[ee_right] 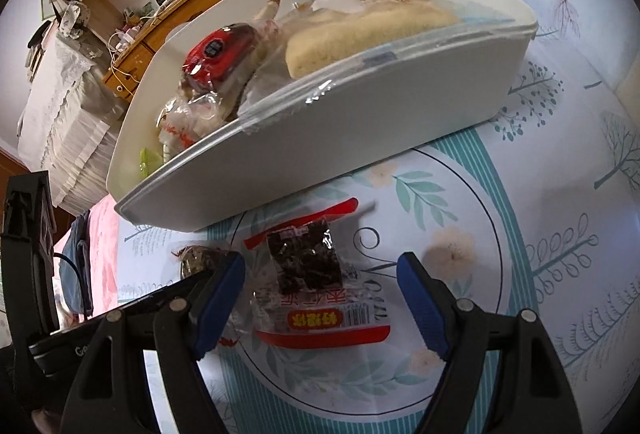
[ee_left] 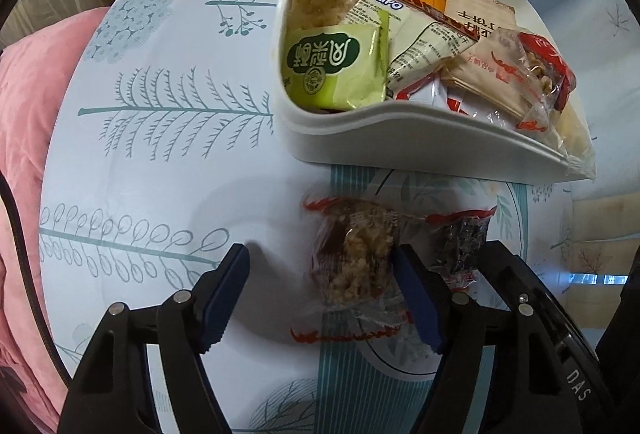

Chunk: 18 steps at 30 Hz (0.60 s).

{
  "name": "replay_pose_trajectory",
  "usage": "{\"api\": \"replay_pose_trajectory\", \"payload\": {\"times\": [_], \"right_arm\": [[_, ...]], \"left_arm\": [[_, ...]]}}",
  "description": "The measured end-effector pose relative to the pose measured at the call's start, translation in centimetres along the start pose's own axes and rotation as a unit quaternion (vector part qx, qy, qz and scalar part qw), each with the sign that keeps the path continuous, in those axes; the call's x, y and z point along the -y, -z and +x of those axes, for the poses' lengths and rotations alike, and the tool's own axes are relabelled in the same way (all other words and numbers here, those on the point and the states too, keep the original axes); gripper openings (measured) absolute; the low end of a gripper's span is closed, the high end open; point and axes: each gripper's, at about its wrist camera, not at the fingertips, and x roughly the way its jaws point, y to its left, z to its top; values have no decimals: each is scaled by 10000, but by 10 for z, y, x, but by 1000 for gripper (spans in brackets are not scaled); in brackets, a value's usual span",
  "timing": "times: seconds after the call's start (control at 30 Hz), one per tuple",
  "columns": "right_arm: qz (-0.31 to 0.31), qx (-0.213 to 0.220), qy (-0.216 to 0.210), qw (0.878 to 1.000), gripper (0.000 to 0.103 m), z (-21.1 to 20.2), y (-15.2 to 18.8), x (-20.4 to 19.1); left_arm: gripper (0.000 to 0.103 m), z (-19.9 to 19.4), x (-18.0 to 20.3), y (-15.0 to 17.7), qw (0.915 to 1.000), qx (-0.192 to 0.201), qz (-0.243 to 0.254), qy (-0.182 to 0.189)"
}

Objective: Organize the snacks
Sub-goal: 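Grasp the dark-red snack bag with the right gripper while the left grasps the nut bag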

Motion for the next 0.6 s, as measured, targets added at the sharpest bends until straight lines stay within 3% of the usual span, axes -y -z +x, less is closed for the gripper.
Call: {"api": "replay_pose_trajectory", "payload": {"times": [0.2,0.33,0.6], "right_arm": [[135,-145,-75,9998,69,6,-2,4],[132,-202,-39,9997,67,10,-2,4],[63,-334,42,9994,64,16,-3,0]], "left_arm": [[57,6,9,0,9997,3,20,250],[38,12,18,3,9986,-51,-8,523],[37,4,13,3,9995,-67,-18,320]]}}
